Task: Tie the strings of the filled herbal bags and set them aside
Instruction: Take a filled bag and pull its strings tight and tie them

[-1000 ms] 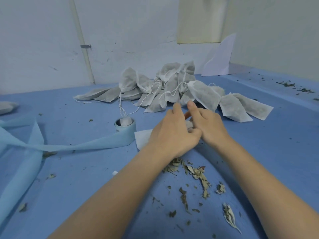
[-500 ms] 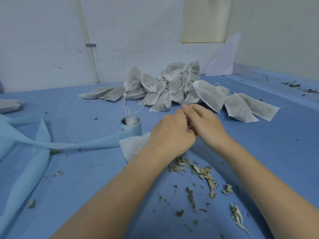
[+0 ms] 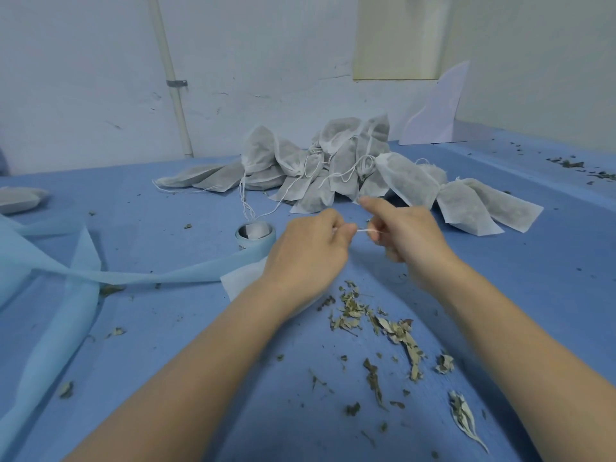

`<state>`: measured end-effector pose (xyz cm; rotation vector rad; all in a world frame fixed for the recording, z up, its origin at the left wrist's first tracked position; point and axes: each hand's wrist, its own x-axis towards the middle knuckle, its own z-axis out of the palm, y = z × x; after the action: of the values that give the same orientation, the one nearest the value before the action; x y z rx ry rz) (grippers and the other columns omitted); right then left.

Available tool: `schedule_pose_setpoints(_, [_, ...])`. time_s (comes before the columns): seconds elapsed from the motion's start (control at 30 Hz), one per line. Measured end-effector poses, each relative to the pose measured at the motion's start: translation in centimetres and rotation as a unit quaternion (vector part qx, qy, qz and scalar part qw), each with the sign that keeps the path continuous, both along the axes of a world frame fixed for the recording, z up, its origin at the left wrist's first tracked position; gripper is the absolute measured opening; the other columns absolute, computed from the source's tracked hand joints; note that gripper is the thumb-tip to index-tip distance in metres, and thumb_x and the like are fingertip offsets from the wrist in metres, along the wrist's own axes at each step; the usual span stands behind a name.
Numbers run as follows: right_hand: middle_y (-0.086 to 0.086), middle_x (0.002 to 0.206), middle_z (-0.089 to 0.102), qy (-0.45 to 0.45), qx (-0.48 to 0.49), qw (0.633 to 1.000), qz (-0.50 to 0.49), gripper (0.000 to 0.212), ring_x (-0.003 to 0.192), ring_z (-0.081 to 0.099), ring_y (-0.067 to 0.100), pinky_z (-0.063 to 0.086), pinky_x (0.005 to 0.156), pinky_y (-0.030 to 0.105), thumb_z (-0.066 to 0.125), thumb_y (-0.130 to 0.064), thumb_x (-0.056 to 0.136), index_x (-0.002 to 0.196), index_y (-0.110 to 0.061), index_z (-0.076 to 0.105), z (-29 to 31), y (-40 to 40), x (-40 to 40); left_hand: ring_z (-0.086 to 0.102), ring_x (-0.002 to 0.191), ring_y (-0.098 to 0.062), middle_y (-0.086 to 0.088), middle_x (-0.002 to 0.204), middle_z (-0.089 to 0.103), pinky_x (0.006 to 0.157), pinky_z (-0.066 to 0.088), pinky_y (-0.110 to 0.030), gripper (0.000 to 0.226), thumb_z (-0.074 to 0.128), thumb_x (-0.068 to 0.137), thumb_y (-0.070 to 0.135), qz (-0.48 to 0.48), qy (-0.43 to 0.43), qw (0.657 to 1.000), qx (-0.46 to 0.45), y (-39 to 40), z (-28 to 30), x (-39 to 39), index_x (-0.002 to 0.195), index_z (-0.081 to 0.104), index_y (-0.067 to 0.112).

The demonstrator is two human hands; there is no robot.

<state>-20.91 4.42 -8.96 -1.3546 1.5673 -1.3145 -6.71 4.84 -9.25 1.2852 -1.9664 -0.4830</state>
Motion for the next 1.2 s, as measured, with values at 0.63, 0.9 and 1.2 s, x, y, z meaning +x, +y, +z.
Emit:
schedule_pose_setpoints(0.63, [-0.005,0.052,0.037,-0.454,0.041,0.875,0.163,0.034,0.043,0.013,0.006,0.011,0.040,0.016,0.034,-0.003,0.088,0.106,-0.003,0.063,-0.8,1.0,2.3,0.066,0.081,-0.007,0.003,0.084,0.072,0.075,0.046,-0.019,0.004,0.066,0.085,0.023,0.049,0.258,0.961,0.088,0.6,-0.2,0.3,0.082,0.068,0.021])
schedule_pose_setpoints(0.9, [-0.012,0.048,0.044,-0.073,-0.036,0.990,0.116,0.044,0.042,0.024,0.008,0.026,0.040,0.014,0.041,-0.001,0.079,0.104,-0.017,0.074,-1.1,1.1,2.2,0.066,0.086,-0.007,0.004,0.085,0.071,0.080,0.048,-0.020,0.013,0.062,0.089,0.028,0.054,0.243,0.964,0.091,0.5,-0.6,0.4,0.086,0.070,0.019])
schedule_pose_setpoints(1.2, [-0.016,0.048,0.048,0.125,-0.069,0.986,0.089,0.047,0.045,0.037,0.003,0.034,0.048,0.008,0.043,-0.008,0.091,0.121,-0.037,0.065,-1.3,1.4,2.5,0.064,0.090,-0.009,0.005,0.088,0.070,0.082,0.047,-0.023,0.018,0.057,0.092,0.028,0.083,0.209,0.971,0.080,0.5,-0.7,0.1,0.090,0.069,0.016])
